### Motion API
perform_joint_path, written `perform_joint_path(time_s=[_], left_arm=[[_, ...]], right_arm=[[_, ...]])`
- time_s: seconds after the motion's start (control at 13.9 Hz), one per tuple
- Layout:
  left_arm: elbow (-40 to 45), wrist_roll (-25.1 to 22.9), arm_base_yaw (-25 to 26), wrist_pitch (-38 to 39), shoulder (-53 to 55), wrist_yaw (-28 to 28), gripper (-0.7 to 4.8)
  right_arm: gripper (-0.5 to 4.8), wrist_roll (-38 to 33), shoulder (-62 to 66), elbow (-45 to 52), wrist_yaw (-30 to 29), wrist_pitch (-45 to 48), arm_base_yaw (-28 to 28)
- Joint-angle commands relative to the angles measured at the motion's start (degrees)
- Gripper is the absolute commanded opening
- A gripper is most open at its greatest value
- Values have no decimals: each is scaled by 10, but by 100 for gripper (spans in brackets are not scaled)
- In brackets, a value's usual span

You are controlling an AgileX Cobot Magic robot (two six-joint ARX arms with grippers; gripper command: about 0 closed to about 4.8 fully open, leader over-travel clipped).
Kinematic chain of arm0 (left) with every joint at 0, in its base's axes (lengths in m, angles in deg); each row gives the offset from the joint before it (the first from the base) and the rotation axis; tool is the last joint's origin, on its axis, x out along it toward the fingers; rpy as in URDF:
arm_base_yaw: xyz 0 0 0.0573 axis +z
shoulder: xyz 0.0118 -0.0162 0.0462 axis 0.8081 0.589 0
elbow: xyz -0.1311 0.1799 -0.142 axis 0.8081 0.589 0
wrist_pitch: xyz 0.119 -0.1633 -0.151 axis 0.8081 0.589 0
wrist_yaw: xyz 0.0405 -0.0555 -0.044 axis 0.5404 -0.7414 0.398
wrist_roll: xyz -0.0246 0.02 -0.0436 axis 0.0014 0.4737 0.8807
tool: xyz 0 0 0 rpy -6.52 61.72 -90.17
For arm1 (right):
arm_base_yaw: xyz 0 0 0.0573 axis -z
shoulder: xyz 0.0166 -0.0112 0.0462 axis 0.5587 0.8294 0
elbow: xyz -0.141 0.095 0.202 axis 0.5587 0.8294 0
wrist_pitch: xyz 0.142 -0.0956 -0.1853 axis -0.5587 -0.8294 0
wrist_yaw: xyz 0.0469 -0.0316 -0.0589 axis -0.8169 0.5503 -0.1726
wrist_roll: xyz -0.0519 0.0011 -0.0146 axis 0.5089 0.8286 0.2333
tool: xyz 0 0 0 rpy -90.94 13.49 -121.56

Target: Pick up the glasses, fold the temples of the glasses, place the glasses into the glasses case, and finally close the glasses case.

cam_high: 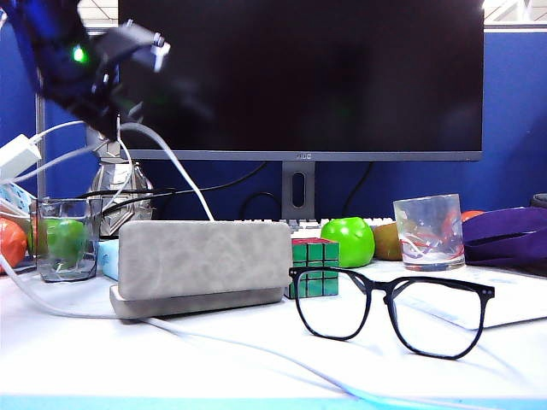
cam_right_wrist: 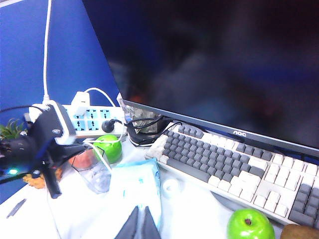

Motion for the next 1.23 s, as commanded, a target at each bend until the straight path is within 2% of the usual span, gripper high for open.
perform_joint_path(time_s=[0.07,0.14,0.22,0.29,0.51,0.65,0.72,0.87,1.15,1.23], left_arm=[[-1,17,1,-8,24,0,168],[-1,39,1,-8,27,0,441],[-1,41,1,-13,26,9,474],[-2,50,1,-31,22,47,474],[-2,52,1,-85,-14,50,474],[-2,52,1,-112,-49,35,474],[-2,52,1,-113,-71,-4,471],[-2,52,1,-106,-79,-13,470],[-2,64,1,-25,-79,-16,466],[-2,67,1,-16,-79,-38,465]], right_arm=[[-5,2,-2,-2,-5,9,-1],[-5,2,-2,-2,-6,9,-1],[-5,2,-2,-2,-6,9,-1],[-5,2,-2,-2,-6,9,-1],[-5,2,-2,-2,-6,9,-1],[-5,2,-2,-2,-6,9,-1],[-5,2,-2,-2,-6,9,-1],[-5,2,-2,-2,-6,9,-1],[-5,2,-2,-2,-6,9,-1],[-5,2,-2,-2,-6,9,-1]])
